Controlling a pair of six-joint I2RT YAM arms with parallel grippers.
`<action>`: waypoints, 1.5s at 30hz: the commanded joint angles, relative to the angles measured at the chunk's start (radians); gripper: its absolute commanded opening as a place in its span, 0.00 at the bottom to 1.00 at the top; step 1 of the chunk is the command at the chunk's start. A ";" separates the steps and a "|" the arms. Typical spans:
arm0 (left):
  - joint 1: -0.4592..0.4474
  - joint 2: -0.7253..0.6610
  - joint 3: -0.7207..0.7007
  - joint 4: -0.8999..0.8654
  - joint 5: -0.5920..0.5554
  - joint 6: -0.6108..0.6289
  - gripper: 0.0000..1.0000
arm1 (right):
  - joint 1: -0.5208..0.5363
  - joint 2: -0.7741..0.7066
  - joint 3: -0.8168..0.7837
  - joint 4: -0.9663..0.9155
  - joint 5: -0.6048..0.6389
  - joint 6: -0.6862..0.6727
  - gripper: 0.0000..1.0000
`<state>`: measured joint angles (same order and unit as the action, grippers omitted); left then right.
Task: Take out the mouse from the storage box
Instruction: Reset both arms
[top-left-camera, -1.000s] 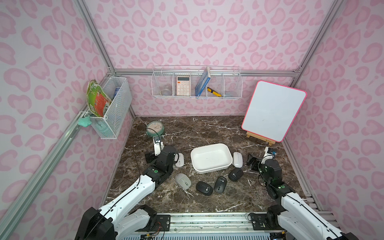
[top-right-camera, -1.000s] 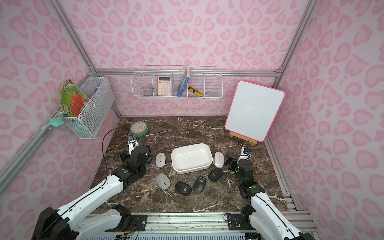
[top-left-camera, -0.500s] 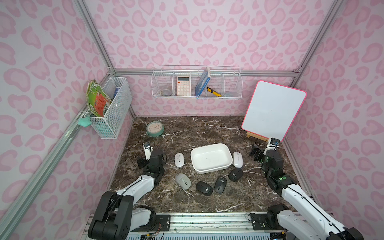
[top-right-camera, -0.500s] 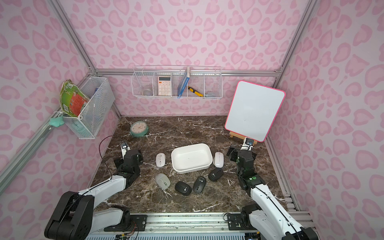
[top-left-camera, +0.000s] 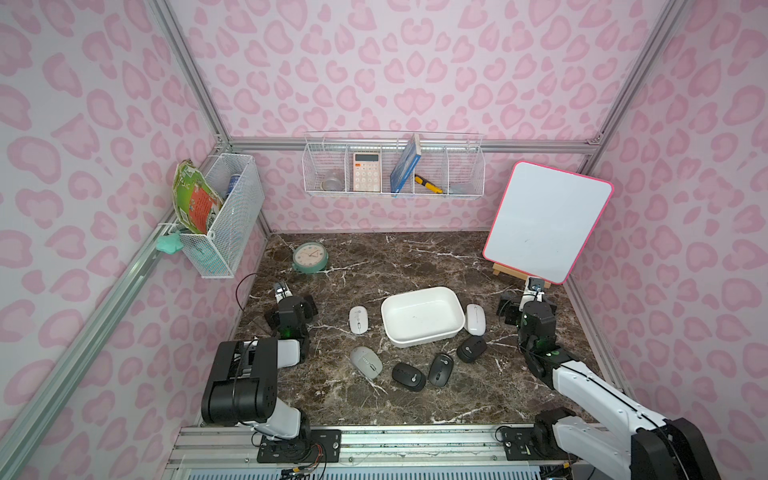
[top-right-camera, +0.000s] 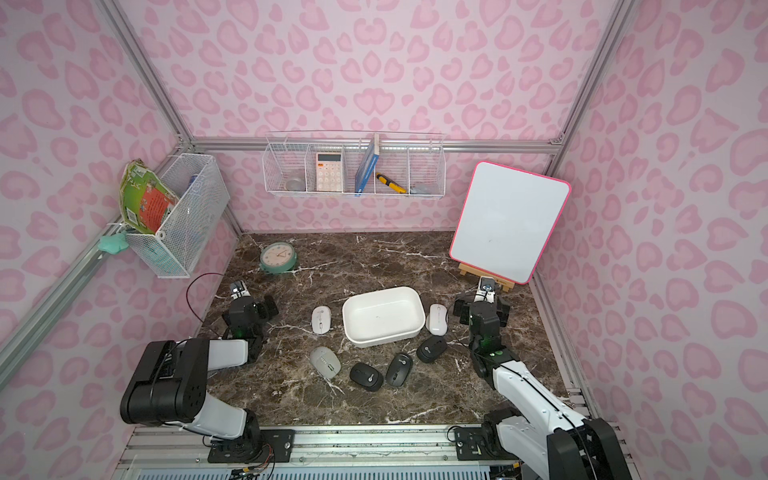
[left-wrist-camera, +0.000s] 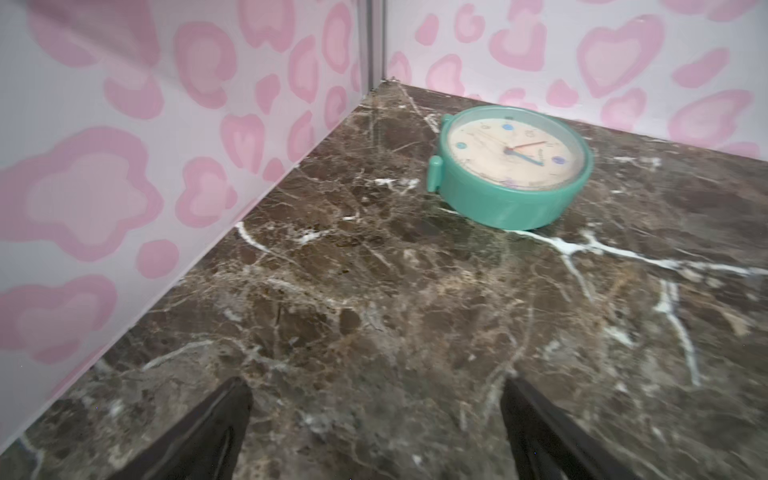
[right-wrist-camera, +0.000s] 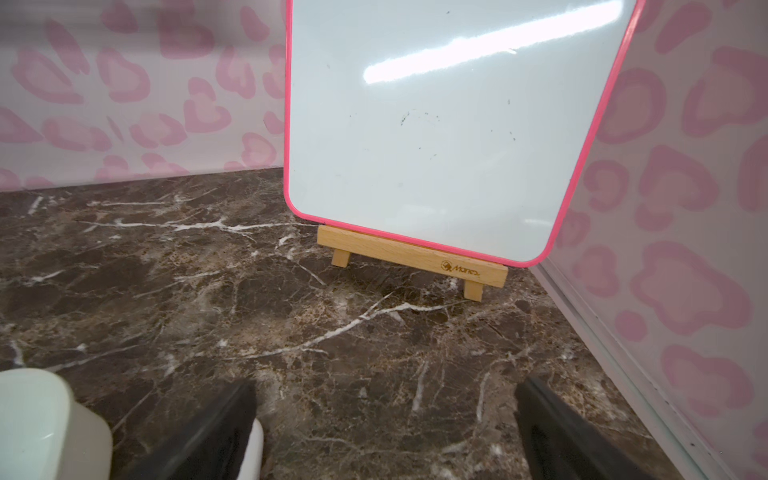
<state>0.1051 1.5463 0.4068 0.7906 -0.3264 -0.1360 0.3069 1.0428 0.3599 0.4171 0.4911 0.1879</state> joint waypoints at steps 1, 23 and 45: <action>0.004 -0.010 0.019 -0.011 0.097 -0.032 0.99 | 0.000 0.031 -0.030 0.150 0.067 -0.054 1.00; 0.002 -0.015 0.026 -0.027 0.093 -0.040 0.99 | -0.055 0.405 -0.183 0.890 -0.117 -0.346 1.00; 0.000 -0.012 0.033 -0.039 0.092 -0.038 0.99 | -0.242 0.524 -0.186 1.005 -0.279 -0.182 1.00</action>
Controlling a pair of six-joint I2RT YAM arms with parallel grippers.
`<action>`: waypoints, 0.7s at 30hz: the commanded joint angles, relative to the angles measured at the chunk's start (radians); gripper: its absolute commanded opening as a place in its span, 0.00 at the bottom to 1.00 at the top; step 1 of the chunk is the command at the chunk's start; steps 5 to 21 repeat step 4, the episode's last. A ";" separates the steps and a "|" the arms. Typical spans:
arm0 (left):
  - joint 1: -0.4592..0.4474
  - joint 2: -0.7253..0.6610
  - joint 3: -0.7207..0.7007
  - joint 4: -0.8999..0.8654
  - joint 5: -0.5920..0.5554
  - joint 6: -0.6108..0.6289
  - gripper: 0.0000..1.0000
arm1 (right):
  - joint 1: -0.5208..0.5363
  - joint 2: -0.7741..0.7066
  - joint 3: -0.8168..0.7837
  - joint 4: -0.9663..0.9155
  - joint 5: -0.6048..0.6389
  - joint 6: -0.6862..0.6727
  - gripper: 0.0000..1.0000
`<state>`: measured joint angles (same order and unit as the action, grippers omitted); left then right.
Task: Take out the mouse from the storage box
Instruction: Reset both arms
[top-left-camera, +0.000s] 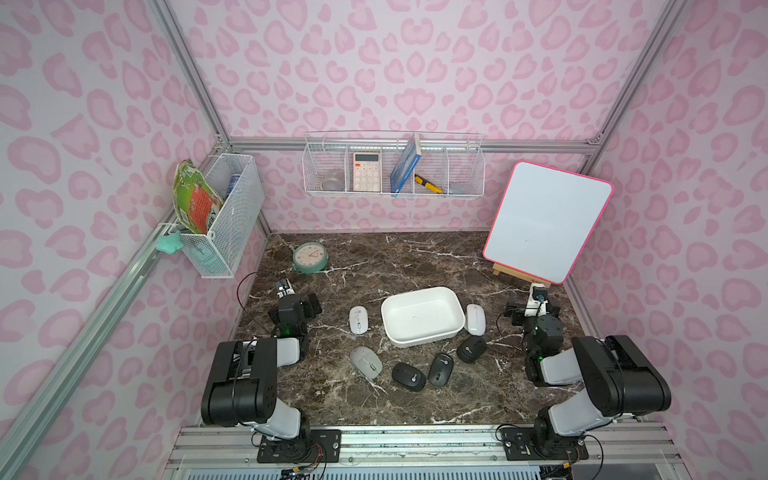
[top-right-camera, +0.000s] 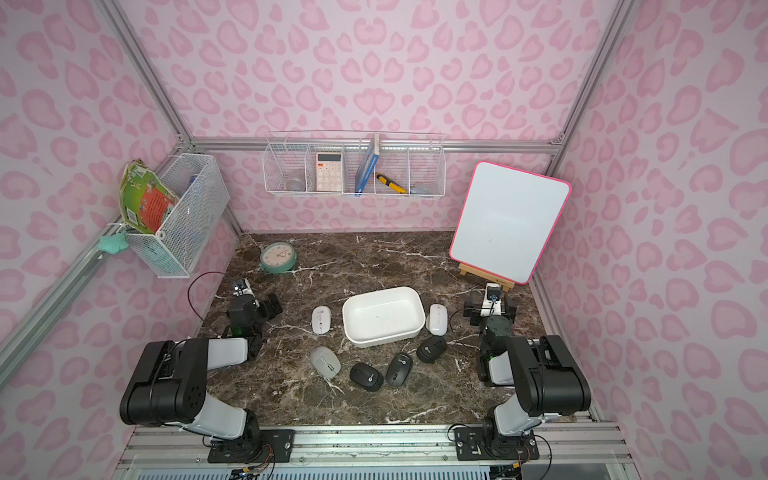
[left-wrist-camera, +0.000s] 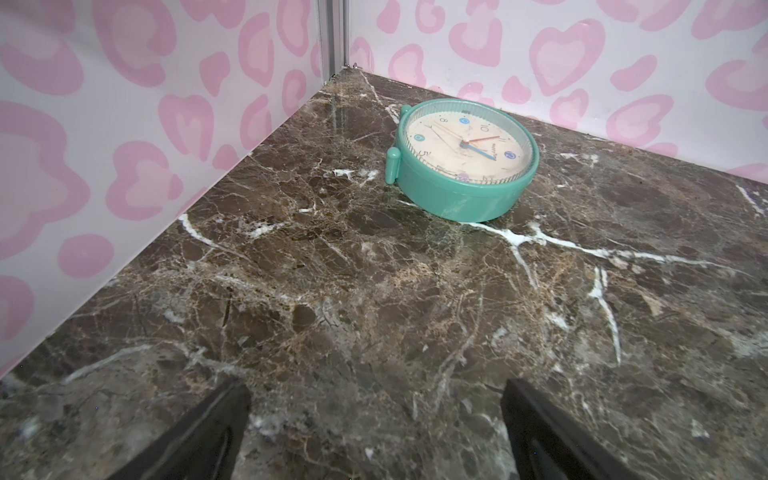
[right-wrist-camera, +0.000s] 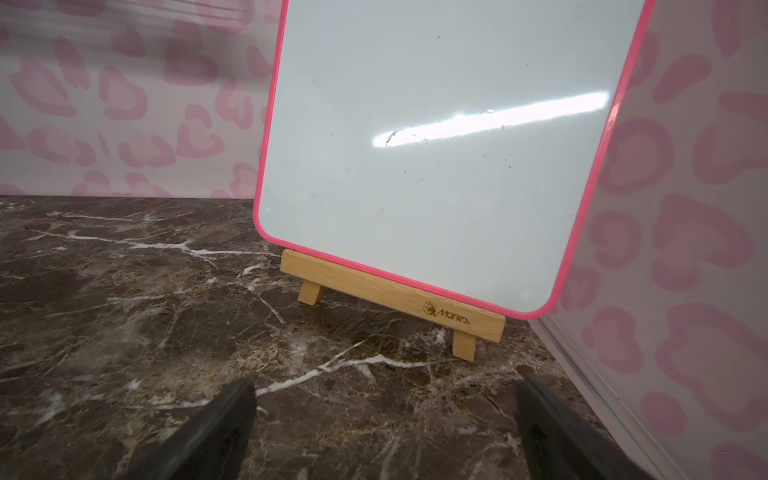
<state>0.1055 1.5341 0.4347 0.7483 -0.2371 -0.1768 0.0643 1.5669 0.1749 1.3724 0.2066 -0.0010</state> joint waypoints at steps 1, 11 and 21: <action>-0.001 0.000 0.005 0.003 -0.001 0.006 0.99 | 0.000 -0.002 -0.001 0.042 0.008 0.008 1.00; -0.006 0.000 0.004 0.007 -0.008 0.007 0.99 | -0.006 0.003 0.004 0.042 0.016 0.021 1.00; -0.006 0.000 0.004 0.007 -0.008 0.007 0.99 | -0.006 0.003 0.004 0.042 0.016 0.021 1.00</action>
